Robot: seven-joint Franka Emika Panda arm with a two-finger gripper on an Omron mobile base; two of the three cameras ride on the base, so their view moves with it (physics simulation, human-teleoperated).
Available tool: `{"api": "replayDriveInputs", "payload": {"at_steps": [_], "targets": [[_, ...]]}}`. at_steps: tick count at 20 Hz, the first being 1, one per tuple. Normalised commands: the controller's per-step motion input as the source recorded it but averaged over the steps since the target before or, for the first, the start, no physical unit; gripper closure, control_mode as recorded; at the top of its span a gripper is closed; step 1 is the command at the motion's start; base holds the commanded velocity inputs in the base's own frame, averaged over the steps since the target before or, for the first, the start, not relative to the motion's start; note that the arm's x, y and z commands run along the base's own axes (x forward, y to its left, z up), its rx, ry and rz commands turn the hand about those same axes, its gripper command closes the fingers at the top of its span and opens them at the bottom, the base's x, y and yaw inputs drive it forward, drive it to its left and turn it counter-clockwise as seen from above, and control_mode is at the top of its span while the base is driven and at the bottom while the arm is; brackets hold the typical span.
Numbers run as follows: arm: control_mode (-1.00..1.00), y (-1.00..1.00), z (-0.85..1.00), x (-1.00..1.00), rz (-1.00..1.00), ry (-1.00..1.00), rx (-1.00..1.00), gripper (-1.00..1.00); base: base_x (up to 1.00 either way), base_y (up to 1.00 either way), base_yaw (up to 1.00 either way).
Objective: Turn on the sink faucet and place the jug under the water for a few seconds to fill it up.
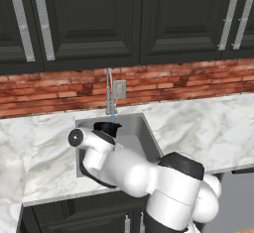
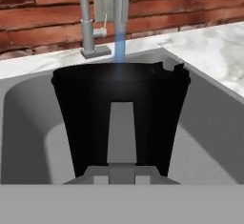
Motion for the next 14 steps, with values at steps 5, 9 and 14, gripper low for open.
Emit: {"api": "replayDriveInputs", "payload": {"at_steps": [5,9,14], "targets": [[-1.0,0.0,-0.36,0.4,0.0,0.0,0.0,1.0,0.0,0.0,0.0],[-1.0,0.0,-0.32,0.42,0.0,0.0,0.0,1.0,0.0,0.0,0.0],[-1.0,0.0,-0.23,0.4,0.0,0.0,0.0,1.0,0.0,0.0,0.0]]}}
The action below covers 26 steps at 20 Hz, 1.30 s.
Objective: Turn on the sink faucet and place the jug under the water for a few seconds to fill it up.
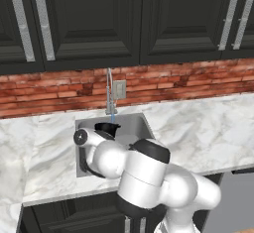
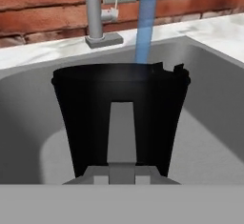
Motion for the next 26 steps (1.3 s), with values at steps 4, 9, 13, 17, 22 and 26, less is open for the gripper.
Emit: {"api": "replayDriveInputs", "payload": {"at_steps": [4,9,13,17,22,26], "targets": [[-1.0,0.0,-0.16,0.38,0.0,0.0,0.0,1.0,0.0,0.0,0.0],[-1.0,0.0,-0.17,0.4,0.0,0.0,0.0,1.0,0.0,0.0,0.0],[-1.0,0.0,-0.19,0.4,0.0,0.0,0.0,1.0,0.0,0.0,0.0],[-1.0,0.0,-0.19,0.33,0.0,0.0,0.0,1.0,0.0,0.0,0.0],[-1.0,0.0,-0.16,0.11,0.0,0.0,0.0,1.0,0.0,0.0,0.0],[-1.0,0.0,-0.1,0.08,0.0,-0.02,0.0,1.0,0.0,0.0,0.0]]}}
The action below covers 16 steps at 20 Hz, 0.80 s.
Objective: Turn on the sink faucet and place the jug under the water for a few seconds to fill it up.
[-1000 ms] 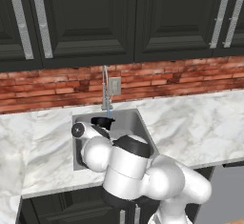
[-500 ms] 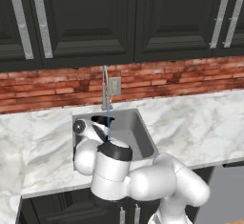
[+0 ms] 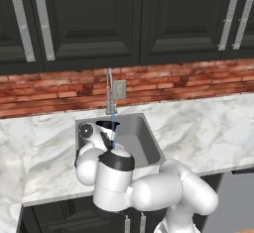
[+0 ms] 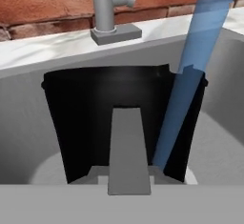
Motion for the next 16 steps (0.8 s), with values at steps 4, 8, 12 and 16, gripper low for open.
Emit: {"api": "replayDriveInputs", "payload": {"at_steps": [4,8,12,16], "targets": [[-1.0,0.0,-0.04,0.0,0.0,-0.06,0.0,1.0,0.0,0.0,0.0],[-1.0,0.0,-0.12,0.01,0.0,-0.04,0.0,1.0,0.0,0.0,0.0],[-1.0,0.0,-0.14,0.07,0.0,-0.04,0.0,1.0,0.0,0.0,0.0],[-1.0,0.0,-0.13,0.1,0.0,-0.05,0.0,1.0,0.0,0.0,0.0]]}}
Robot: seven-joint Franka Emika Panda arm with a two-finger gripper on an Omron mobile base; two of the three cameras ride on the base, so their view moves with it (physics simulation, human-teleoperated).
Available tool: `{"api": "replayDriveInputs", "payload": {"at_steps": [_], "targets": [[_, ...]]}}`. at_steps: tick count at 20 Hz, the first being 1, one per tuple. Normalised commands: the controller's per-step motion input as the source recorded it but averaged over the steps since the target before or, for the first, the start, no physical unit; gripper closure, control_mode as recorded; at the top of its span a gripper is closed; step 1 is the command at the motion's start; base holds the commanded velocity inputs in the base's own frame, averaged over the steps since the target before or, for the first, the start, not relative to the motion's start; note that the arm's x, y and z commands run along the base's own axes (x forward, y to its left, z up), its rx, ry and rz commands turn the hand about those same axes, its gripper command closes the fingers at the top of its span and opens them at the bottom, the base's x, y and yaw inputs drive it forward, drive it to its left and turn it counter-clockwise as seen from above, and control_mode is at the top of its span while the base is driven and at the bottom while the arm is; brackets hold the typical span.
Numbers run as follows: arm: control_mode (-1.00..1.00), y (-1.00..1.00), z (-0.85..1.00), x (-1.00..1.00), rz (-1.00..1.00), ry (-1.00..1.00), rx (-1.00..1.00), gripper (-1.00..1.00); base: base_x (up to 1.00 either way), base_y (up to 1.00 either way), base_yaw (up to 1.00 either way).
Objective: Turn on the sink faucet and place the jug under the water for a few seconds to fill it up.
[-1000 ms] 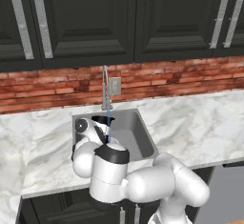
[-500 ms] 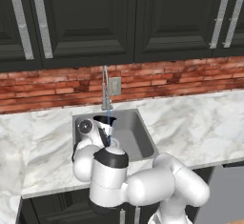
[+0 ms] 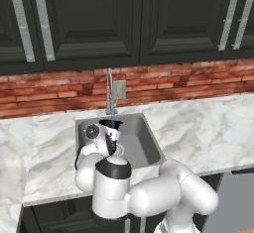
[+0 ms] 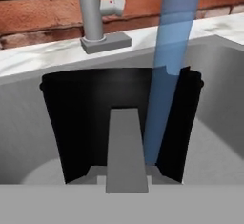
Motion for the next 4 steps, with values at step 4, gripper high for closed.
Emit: {"api": "replayDriveInputs", "payload": {"at_steps": [4], "targets": [[-1.0,0.0,-0.15,0.16,0.0,-0.06,0.0,1.0,0.0,0.0,0.0]]}}
